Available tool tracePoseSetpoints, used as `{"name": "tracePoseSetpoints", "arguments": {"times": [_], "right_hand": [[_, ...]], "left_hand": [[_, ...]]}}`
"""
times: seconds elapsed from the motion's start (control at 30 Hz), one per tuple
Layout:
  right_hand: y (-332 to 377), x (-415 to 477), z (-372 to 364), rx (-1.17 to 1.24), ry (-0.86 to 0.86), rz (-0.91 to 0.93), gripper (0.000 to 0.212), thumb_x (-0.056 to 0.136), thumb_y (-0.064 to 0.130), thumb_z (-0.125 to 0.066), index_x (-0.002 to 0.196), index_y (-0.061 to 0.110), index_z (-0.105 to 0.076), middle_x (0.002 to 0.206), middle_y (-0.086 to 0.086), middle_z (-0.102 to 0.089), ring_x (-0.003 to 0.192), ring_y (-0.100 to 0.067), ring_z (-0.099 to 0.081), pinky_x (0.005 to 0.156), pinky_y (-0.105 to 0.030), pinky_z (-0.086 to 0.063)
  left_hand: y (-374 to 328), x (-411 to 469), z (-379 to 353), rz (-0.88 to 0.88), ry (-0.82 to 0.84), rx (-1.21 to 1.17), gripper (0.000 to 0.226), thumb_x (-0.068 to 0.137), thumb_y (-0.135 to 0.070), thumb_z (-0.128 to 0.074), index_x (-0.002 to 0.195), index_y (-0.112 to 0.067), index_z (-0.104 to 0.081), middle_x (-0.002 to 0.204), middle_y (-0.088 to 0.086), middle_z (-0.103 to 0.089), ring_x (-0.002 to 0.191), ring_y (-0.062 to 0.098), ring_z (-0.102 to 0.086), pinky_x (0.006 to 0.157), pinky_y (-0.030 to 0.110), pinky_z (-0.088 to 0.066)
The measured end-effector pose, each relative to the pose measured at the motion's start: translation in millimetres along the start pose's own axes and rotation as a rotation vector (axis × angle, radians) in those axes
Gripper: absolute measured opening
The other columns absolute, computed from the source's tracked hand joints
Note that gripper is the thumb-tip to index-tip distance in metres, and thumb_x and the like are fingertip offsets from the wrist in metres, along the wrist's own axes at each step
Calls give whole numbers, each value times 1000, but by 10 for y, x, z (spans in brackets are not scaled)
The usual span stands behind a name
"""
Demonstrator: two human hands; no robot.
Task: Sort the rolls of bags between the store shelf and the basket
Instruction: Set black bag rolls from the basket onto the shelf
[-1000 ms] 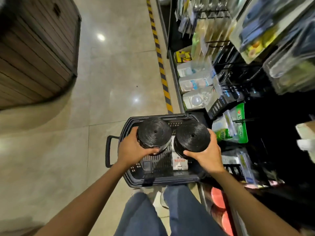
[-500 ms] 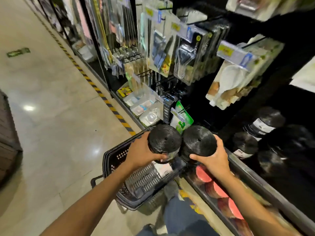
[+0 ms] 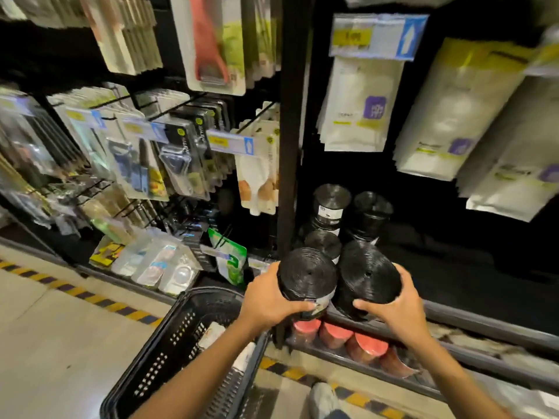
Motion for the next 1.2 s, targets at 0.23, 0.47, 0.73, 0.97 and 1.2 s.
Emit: {"name": "tracePoseSetpoints", "arguments": {"times": [0.23, 0.47, 0.73, 0.97, 1.2], "right_hand": [[-152, 439, 348, 30, -98, -35, 98, 50, 15, -93, 132, 20, -40, 114, 6, -53, 105, -13, -50, 87, -25, -38], [-370, 1087, 288, 48, -24, -80, 101, 47, 22, -94, 132, 28, -38, 117, 9, -55, 110, -15, -53, 94, -32, -45], [-607, 1588, 80, 50, 32, -124, 102, 50, 20, -93, 132, 29, -34, 114, 13, -52, 114, -15, -52, 96, -32, -44], [-702, 1613, -91, -3, -49, -118, 112, 48, 29, -93, 140, 29, -31, 127, 12, -53, 119, -13, -50, 97, -30, -41], [-697, 1593, -82, -45, -22, -109, 117, 51, 31, -92, 145, 28, -23, 138, 6, -48, 125, -18, -47, 99, -31, -39]], "left_hand": [[-364, 678, -353, -22, 61, -21, 100, 50, -55, -86, 134, -23, -41, 126, -4, -59, 117, 18, -55, 94, 36, -48], [-465, 1296, -548, 88, 24, -41, 100, 55, -44, -88, 137, -17, -37, 127, 0, -56, 120, 21, -52, 90, 28, -43], [-391, 1695, -837, 193, 77, -119, 69, 76, -13, -78, 133, -7, -39, 119, -1, -50, 122, 16, -46, 95, 24, -35], [-328, 1793, -907, 256, -120, -167, 89, 53, -17, -92, 129, -14, -45, 107, -8, -54, 108, 14, -56, 80, 12, -34], [-248, 1786, -938, 222, -96, -182, 93, 55, -18, -92, 132, -14, -39, 118, -3, -53, 110, 10, -50, 84, 11, -33]]}}
Point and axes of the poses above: each hand's wrist, its own x-axis towards the middle knuckle, its own z-axis out of the back of the hand, y = z × x, the point moved 1 cm from there along x, towards the middle knuckle
